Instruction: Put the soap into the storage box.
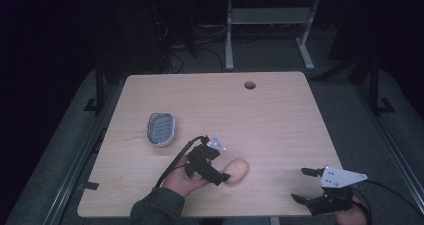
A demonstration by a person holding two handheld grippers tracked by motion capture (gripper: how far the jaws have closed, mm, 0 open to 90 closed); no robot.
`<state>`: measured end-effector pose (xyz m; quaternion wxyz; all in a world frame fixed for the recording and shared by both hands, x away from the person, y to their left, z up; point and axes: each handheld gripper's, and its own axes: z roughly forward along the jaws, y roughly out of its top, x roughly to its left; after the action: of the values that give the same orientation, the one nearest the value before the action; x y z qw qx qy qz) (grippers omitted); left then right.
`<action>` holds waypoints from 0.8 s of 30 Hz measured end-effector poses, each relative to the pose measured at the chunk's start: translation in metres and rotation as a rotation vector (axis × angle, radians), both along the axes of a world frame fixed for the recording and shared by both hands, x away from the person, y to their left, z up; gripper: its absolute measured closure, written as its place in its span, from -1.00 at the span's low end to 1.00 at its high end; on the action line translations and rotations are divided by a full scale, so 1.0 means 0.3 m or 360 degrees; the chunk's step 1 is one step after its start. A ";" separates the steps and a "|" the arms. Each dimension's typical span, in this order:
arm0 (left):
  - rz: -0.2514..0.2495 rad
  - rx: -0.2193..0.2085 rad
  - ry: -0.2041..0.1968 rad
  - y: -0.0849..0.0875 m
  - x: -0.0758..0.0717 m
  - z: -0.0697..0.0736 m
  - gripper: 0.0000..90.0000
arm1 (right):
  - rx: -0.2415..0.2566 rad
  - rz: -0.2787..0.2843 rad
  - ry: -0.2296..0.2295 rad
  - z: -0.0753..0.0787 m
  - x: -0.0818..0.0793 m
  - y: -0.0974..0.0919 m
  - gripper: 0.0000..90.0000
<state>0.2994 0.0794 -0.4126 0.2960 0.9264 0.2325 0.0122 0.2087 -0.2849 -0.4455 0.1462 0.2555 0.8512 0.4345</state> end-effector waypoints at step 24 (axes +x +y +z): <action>0.0017 0.0036 0.0022 -0.087 0.013 -0.039 -0.64 | 0.0007 -0.0002 -0.0014 0.002 0.000 -0.004 -0.69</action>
<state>0.3034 0.0534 -0.4244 0.2838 0.9285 0.2394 0.0099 0.2088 -0.2860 -0.4448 0.1498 0.2545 0.8493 0.4376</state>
